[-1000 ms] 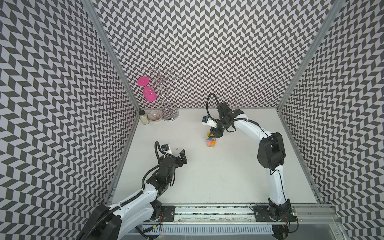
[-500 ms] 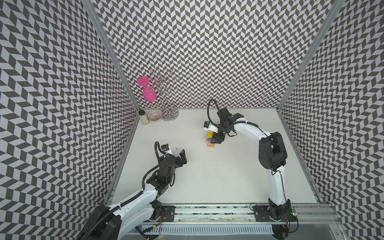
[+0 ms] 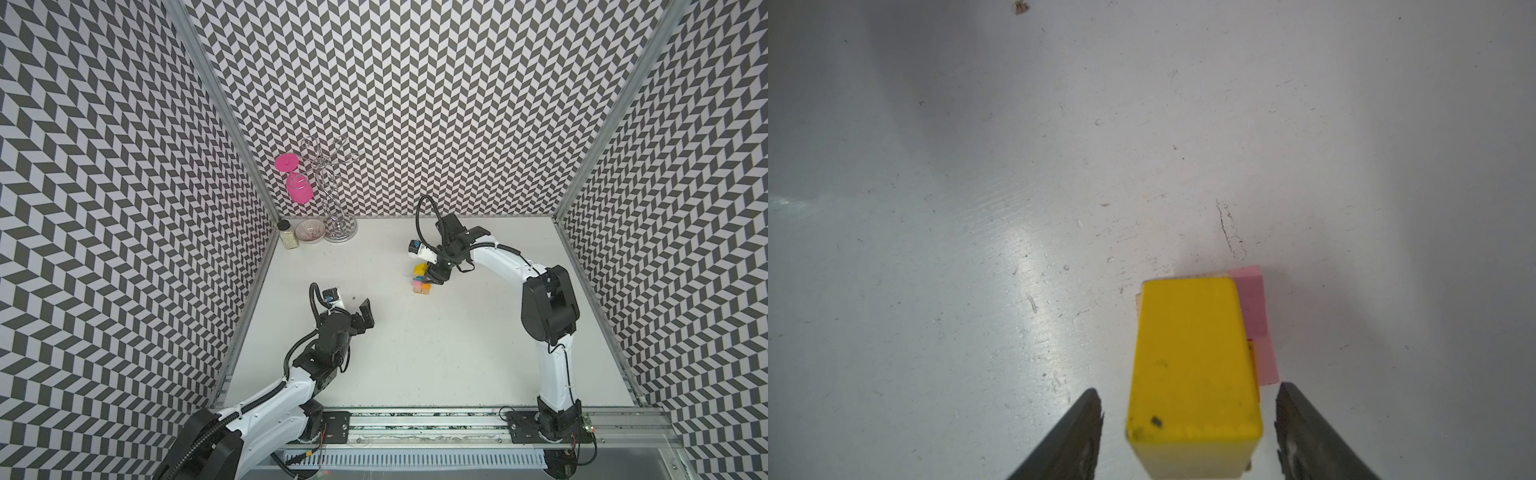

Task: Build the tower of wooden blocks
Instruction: 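Lower the yellow prism block onto the arch block and adjust it, then open the right gripper and lift away from the yellow block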

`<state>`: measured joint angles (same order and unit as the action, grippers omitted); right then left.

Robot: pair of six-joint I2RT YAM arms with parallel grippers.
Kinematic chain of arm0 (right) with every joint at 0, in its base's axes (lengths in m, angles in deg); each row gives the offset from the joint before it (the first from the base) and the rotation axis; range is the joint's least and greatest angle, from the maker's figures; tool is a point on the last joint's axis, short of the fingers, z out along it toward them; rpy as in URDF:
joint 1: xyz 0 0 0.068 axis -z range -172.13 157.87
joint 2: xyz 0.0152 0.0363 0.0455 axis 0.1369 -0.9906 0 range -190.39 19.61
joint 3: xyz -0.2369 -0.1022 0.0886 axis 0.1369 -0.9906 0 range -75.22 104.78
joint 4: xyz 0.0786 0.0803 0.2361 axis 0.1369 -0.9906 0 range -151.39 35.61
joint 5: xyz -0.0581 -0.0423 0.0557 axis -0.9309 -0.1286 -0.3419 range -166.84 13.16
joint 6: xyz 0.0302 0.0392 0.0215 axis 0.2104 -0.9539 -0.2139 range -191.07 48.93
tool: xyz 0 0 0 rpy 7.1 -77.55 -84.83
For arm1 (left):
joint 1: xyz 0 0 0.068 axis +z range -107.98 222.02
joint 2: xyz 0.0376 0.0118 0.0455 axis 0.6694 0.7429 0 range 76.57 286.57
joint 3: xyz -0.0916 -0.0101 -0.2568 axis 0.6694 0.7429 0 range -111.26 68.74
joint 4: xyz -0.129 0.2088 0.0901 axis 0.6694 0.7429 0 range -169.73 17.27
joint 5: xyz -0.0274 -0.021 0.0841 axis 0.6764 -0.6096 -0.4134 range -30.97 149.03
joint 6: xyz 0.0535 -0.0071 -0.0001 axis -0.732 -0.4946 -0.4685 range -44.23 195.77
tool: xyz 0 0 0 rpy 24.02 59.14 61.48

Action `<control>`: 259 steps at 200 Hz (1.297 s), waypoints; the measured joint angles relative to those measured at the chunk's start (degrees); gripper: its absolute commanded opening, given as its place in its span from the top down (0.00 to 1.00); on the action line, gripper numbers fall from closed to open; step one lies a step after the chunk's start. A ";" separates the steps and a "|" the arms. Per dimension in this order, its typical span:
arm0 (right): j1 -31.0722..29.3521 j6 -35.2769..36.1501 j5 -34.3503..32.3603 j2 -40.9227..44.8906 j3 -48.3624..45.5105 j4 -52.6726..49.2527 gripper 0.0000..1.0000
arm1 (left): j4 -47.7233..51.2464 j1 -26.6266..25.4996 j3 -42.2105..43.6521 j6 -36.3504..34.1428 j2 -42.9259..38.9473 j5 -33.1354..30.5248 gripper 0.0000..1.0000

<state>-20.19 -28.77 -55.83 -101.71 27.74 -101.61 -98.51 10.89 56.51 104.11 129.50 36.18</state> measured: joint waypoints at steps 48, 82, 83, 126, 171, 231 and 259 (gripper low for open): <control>0.00 -0.02 -1.33 0.02 -0.74 0.70 0.36 | 0.00 0.00 0.00 0.00 0.00 0.02 0.00; 0.00 -0.02 -2.01 0.02 -0.79 1.01 0.36 | 0.00 0.00 0.00 0.00 0.00 0.04 0.00; 0.00 -0.02 -2.03 0.02 -0.79 1.01 0.36 | 0.00 0.00 0.00 0.00 0.00 0.04 0.00; 0.09 -0.11 -2.84 0.02 -0.79 1.05 0.36 | 0.00 0.00 0.00 0.00 0.00 0.04 0.00; 0.11 -0.37 -3.74 0.02 -0.59 1.07 0.36 | 0.00 0.00 0.00 0.00 0.00 0.04 0.00; 0.11 -0.61 -3.72 0.00 1.60 1.03 0.36 | 0.00 0.00 0.00 0.00 0.00 0.04 0.00; 0.11 -0.96 -3.78 -0.02 1.79 1.03 0.36 | 0.00 0.00 0.00 0.00 0.00 0.04 0.00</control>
<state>-20.08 -29.73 -59.61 -101.73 29.53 -100.58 -98.51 10.89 56.51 104.11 129.50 36.23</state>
